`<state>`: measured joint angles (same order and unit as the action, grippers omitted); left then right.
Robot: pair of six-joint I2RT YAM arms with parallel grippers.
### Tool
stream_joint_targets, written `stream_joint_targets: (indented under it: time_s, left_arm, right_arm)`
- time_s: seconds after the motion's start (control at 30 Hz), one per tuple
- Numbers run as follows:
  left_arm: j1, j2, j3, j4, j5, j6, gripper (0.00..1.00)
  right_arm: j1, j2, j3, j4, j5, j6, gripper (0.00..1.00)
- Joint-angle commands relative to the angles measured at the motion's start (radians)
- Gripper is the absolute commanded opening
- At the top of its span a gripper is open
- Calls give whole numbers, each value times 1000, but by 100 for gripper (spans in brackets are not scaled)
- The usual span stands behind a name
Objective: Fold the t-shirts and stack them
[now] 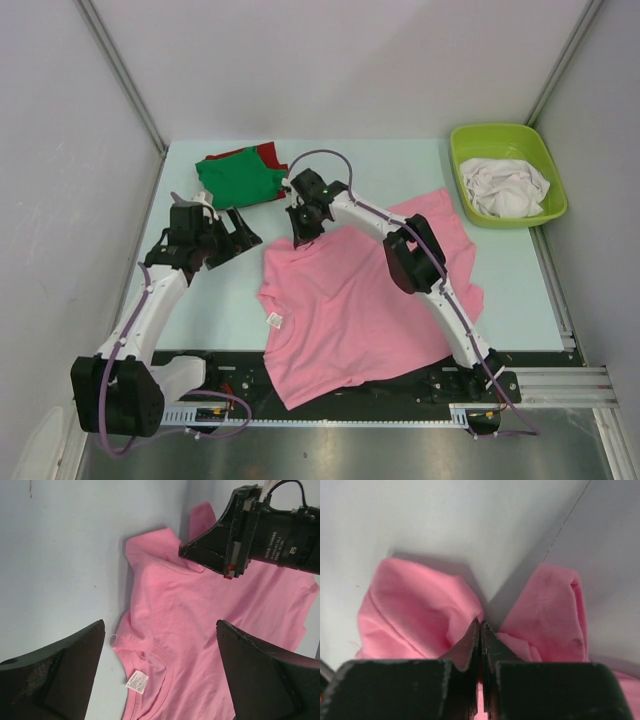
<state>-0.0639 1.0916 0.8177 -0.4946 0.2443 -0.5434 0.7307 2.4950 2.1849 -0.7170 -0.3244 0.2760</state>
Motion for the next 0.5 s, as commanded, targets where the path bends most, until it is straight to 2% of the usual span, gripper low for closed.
stream_joint_targets:
  time_s: [0.0,0.13,0.17,0.33,0.47]
  left_arm:
    - [9,-41,-12,27,33,-13,97]
    - [7,-50,-12,25,23,-4,97]
    - [7,-50,-11,18,4,-1,97]
    - [9,-67,1,1,-39,13,97]
    - [7,-84,-5,7,-46,14,97]
  right_arm:
    - [48,-48,-25,-56,148,-78,0]
    - [116,-162,-157,49,321,-136,0]
    - [128,-239,-198,127,367,-159,0]
    - [222,-474,-520,362,597,-267,0]
    - [318,-652,-759,528,705,-333,0]
